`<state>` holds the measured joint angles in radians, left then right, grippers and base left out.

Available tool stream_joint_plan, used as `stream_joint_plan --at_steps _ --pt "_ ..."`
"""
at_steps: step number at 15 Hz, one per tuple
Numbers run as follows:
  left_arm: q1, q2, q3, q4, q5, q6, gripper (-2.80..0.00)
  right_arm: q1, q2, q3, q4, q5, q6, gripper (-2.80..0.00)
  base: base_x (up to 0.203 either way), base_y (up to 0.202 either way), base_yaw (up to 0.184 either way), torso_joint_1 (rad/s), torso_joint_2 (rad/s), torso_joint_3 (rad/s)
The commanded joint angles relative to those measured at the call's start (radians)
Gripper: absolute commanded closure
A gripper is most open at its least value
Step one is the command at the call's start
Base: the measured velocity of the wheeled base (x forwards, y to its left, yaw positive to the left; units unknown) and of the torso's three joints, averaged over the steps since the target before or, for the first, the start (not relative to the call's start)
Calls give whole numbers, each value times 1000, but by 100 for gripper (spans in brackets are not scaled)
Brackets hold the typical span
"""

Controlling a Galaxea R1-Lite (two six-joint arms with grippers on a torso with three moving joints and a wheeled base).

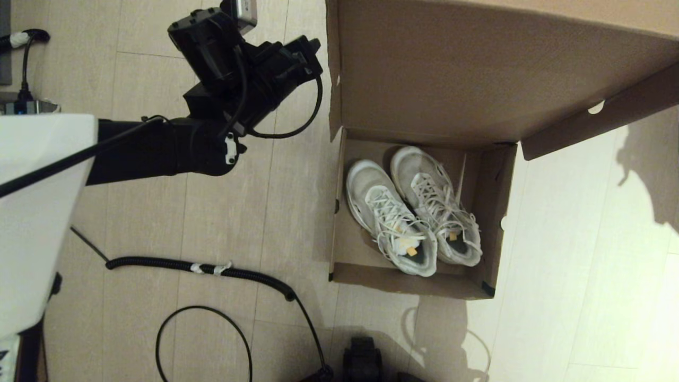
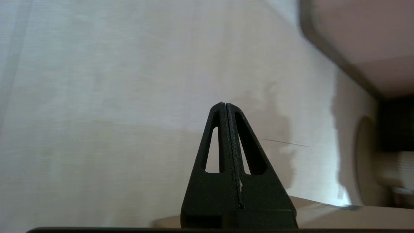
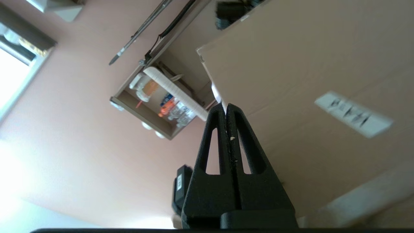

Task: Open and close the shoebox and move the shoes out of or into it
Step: Close the shoe box

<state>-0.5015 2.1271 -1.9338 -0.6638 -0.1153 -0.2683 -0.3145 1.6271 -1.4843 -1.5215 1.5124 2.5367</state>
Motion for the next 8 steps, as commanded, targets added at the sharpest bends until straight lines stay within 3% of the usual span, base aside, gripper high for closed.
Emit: stream_joint_plan --at_steps 1,4,8 --pt "-37 -35 -1 -1 -3 -2 0 2 -86 100 -9 13 11 0 0 0 0 0 0 0" --pt "-80 -44 -1 0 -4 10 0 7 -181 304 -9 17 -13 0 0 0 0 0 0 0" --pt "-111 -65 -1 19 -14 23 0 9 -371 612 -9 18 -127 0 0 0 0 0 0 0"
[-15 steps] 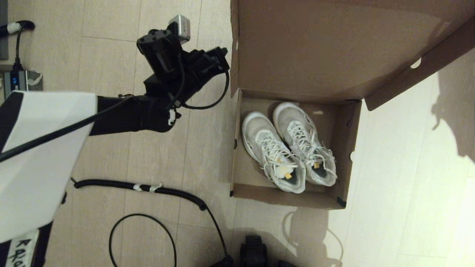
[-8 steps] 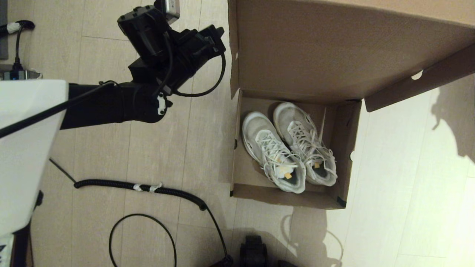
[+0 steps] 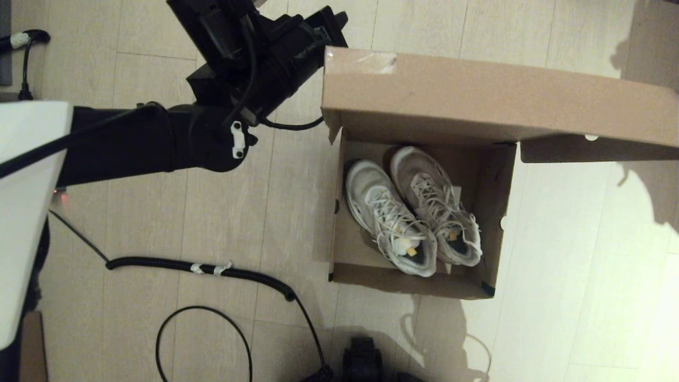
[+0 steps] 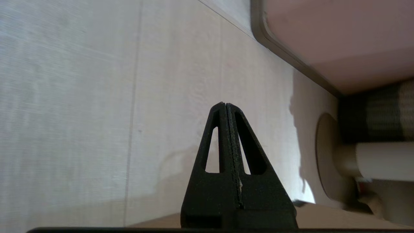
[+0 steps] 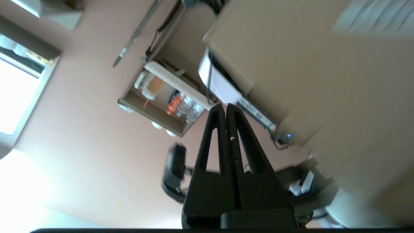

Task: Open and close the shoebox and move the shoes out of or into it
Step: Close the shoe box

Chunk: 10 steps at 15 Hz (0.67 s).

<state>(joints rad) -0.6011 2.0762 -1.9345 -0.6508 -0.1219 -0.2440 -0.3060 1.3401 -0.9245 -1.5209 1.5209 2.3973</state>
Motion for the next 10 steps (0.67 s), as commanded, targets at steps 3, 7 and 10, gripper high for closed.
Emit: stream_joint_plan --at_steps 3,7,10 --pt "-46 -29 0 18 -33 3 0 1 -205 159 -9 9 -4 0 0 0 0 0 0 0" --pt "-117 -47 9 18 -27 6 0 -5 -391 222 -9 9 6 0 0 0 0 0 0 0" --pt "-137 -52 37 14 9 45 0 -139 -419 223 -9 9 -39 0 0 0 0 0 0 0"
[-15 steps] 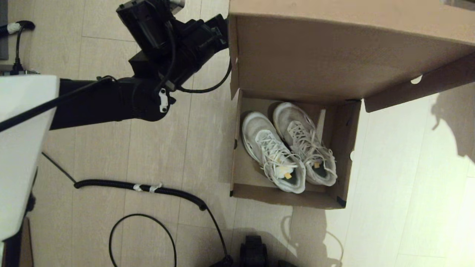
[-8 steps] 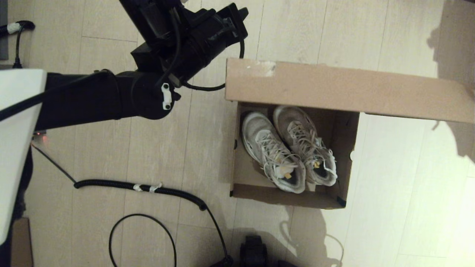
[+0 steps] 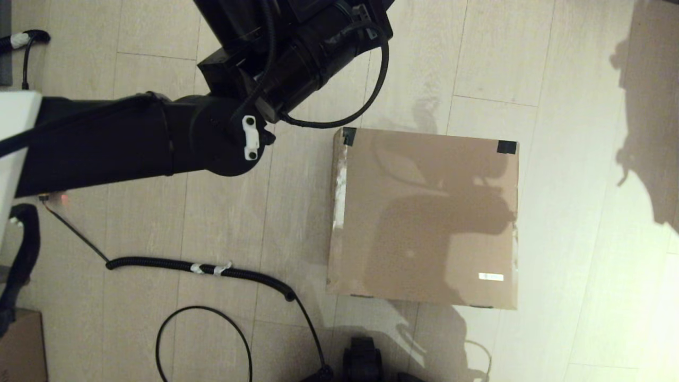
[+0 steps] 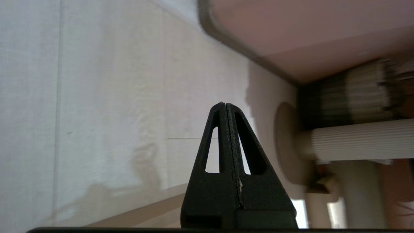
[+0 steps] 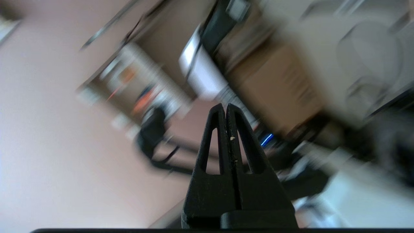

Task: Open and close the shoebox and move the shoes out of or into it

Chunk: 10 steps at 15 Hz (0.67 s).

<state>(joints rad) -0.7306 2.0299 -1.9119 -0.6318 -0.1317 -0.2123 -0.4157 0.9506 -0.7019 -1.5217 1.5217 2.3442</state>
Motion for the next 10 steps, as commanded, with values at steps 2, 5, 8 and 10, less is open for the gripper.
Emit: stream_joint_plan --at_steps 2,5,8,10 --pt "-13 -4 25 -8 112 32 0 -227 -31 20 -8 8 -63 0 0 0 0 0 0 0" --pt "-15 -57 87 -2 223 65 0 -546 -48 60 -8 8 -130 0 0 0 0 0 0 0" --pt "-12 -229 348 49 243 107 0 -659 -103 81 -8 8 -155 0 0 0 0 0 0 0" --pt "7 -388 588 104 283 129 0 -651 -129 57 -8 8 -156 0 0 0 0 0 0 0"
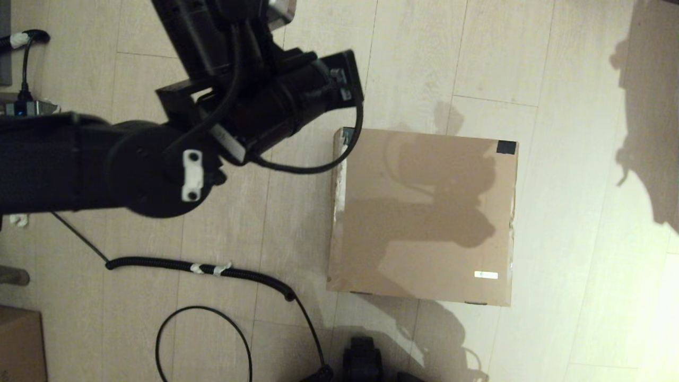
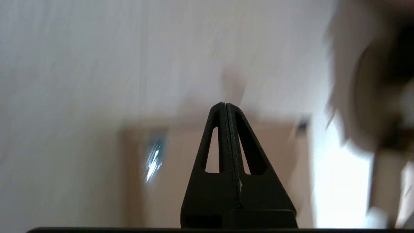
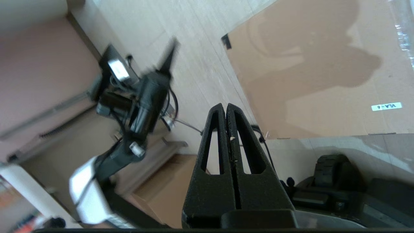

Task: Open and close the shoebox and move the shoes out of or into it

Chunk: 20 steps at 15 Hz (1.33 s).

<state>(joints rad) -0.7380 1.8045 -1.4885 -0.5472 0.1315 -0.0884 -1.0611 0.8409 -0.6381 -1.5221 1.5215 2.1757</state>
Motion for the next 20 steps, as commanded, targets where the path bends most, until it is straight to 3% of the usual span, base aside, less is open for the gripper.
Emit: stream_joint_plan --at_steps 1,2,6,9,14,17,20 --pt "44 -253 308 45 53 11 0 25 -30 -7 -8 9 12 0 0 0 0 0 0 0" --pt "93 -358 444 65 77 19 0 65 -31 -6 -8 9 12 0 0 0 0 0 0 0" --pt "446 -861 1028 115 127 71 0 144 12 9 -8 9 1 0 0 0 0 0 0 0" --pt "629 -1205 1353 157 79 100 0 193 63 -12 -8 9 -3 0 0 0 0 0 0 0" --pt "713 -1736 1436 548 -116 142 0 195 136 -78 -8 9 -36 0 0 0 0 0 0 0" --pt "735 -1806 1460 616 -161 157 0 195 138 -72 -8 9 -35 0 0 0 0 0 0 0" --pt "735 -1806 1461 616 -161 157 0 194 132 -57 -8 9 -33 0 0 0 0 0 0 0"
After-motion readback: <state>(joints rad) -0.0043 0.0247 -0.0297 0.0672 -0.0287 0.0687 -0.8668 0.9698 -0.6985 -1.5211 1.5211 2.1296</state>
